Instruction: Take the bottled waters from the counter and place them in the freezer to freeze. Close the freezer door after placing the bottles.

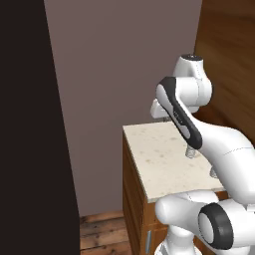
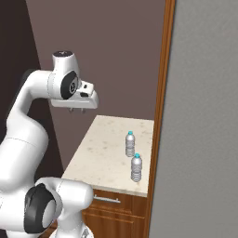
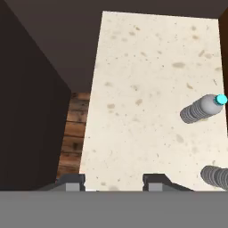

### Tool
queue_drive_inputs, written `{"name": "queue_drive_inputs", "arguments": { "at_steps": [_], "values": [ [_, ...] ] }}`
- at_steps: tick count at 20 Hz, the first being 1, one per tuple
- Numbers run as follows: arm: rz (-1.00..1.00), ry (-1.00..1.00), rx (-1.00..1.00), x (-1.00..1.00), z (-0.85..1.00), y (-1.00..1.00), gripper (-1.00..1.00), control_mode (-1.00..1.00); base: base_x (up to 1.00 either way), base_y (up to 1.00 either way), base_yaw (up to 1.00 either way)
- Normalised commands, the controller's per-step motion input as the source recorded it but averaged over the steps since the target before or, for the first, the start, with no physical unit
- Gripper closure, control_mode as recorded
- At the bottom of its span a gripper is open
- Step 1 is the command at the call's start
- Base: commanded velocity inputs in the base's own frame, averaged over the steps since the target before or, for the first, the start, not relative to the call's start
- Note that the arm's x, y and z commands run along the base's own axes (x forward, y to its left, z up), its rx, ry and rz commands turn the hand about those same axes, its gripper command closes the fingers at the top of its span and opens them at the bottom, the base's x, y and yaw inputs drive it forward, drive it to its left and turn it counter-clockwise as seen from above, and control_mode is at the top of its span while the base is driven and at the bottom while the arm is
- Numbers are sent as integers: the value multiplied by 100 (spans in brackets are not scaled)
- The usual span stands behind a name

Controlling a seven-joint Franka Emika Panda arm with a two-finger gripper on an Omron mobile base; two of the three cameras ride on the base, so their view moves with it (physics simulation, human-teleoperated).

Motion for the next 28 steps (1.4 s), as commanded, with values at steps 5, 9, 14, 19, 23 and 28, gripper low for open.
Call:
{"name": "queue_drive_inputs", "arguments": {
  "at_steps": [5,9,14,19,23,28],
  "values": [
    [-1,2,0,32,0,-2,-100,-100,0,0,0],
    [-3,2,0,42,0,-1,-100,-100,0,0,0],
    [-55,0,-18,4,-35,11,-100,-100,0,0,0],
    [-84,0,-18,0,-48,0,-100,-100,0,0,0],
    [-87,-1,-8,0,-50,-20,-100,-100,0,0,0],
    [-64,-20,-8,18,-63,-4,-100,-100,0,0,0]
  ]
}}
